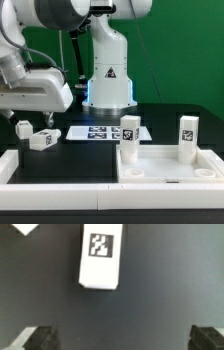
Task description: Assemble square table
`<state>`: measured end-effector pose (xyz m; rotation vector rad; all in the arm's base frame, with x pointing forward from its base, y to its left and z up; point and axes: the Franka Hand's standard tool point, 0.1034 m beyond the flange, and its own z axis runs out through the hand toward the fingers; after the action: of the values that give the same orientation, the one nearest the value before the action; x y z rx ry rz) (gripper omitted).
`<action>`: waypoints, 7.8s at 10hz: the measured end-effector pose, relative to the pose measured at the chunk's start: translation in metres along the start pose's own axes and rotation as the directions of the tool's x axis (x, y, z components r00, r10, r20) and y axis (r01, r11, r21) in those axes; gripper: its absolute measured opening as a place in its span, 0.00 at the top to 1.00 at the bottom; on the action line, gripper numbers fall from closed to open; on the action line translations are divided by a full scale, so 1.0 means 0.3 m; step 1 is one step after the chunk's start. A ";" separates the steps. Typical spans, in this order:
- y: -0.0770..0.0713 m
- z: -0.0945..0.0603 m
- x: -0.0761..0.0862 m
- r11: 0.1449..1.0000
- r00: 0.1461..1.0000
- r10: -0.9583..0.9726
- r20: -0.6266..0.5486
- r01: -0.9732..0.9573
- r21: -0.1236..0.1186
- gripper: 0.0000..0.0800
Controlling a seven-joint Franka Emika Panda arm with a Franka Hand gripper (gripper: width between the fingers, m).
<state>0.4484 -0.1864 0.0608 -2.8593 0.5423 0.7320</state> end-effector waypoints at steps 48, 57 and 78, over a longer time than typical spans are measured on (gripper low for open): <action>-0.922 -0.258 -0.057 0.980 0.540 -0.156 -0.827 0.187 -0.063 0.64; -1.096 -0.177 -0.019 0.945 0.418 -0.285 -0.863 0.274 -0.179 0.64; -1.131 -0.051 0.086 0.911 0.377 -0.384 -0.843 0.300 -0.281 0.64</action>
Offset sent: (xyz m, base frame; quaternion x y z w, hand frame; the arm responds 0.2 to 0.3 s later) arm -0.0134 0.0009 -0.0187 0.0679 -0.2585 0.0936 0.9591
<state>0.6038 0.1161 0.0770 -3.0427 -0.0647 -0.9516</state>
